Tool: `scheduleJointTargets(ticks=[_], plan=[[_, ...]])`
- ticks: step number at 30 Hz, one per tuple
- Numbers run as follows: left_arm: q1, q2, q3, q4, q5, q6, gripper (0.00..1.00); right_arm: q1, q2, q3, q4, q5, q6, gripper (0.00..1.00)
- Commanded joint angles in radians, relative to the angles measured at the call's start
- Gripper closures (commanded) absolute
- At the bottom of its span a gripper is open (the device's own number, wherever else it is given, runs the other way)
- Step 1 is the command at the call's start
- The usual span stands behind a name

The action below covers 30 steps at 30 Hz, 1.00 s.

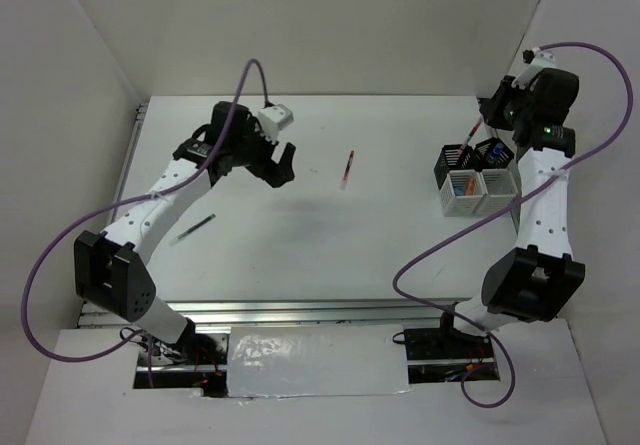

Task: Sort the stationery into containers
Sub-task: Place the pen in the storage box.

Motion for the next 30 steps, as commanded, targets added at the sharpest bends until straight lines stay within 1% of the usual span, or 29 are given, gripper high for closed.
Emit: scheduleJointTargets(ticks=[1,4,5,6,10,13,15,18,20,21,22,24,25,27,28,29,30], plan=[[0.095,-0.025,-0.064,0.052,0.291,-0.301,0.01,0.010,-0.033,-0.101,0.282,0.114,0.056,1.00],[0.092,-0.053,-0.099,0.134,0.231,-0.332,0.01,0.026,-0.006,-0.123,0.331,0.193,0.056,1.00],[0.080,-0.054,-0.103,0.136,0.187,-0.327,0.01,0.030,0.005,-0.121,0.336,0.240,0.060,1.00],[0.077,-0.056,-0.103,0.136,0.177,-0.321,0.01,0.033,0.014,-0.118,0.345,0.263,0.067,1.00],[0.066,-0.042,-0.094,0.125,0.148,-0.300,0.01,0.052,0.063,-0.129,0.394,0.315,0.064,0.99],[0.040,-0.039,-0.081,0.091,0.104,-0.241,0.01,0.075,0.077,-0.164,0.452,0.345,0.056,0.96],[0.032,-0.062,-0.096,0.111,0.043,-0.218,0.01,0.087,0.095,-0.163,0.447,0.372,0.050,0.95],[0.025,-0.096,-0.136,0.165,-0.057,-0.194,0.01,0.099,0.134,-0.128,0.387,0.381,0.056,0.95],[0.026,-0.103,-0.146,0.185,-0.100,-0.194,0.01,0.105,0.154,-0.120,0.371,0.395,0.062,0.93],[0.020,-0.106,-0.152,0.215,-0.219,-0.210,0.01,0.110,0.158,-0.117,0.365,0.403,0.062,0.91],[0.006,-0.099,-0.147,0.217,-0.269,-0.232,0.01,0.113,0.161,-0.120,0.361,0.426,0.065,0.87],[0.002,-0.071,-0.118,0.202,-0.338,-0.237,0.01,0.125,0.175,-0.118,0.351,0.447,0.059,0.84],[0.005,-0.062,-0.109,0.194,-0.340,-0.240,0.01,0.130,0.180,-0.117,0.344,0.460,0.056,0.76],[0.009,-0.044,-0.100,0.206,-0.326,-0.237,0.01,0.139,0.194,-0.112,0.322,0.469,0.050,0.73],[0.005,-0.039,-0.098,0.218,-0.321,-0.232,0.01,0.144,0.195,-0.114,0.319,0.473,0.050,0.69],[0.003,-0.034,-0.094,0.228,-0.312,-0.215,0.01,0.148,0.195,-0.120,0.316,0.470,0.047,0.64],[-0.009,-0.030,-0.086,0.251,-0.306,-0.185,0.01,0.150,0.194,-0.123,0.315,0.470,0.050,0.50]])
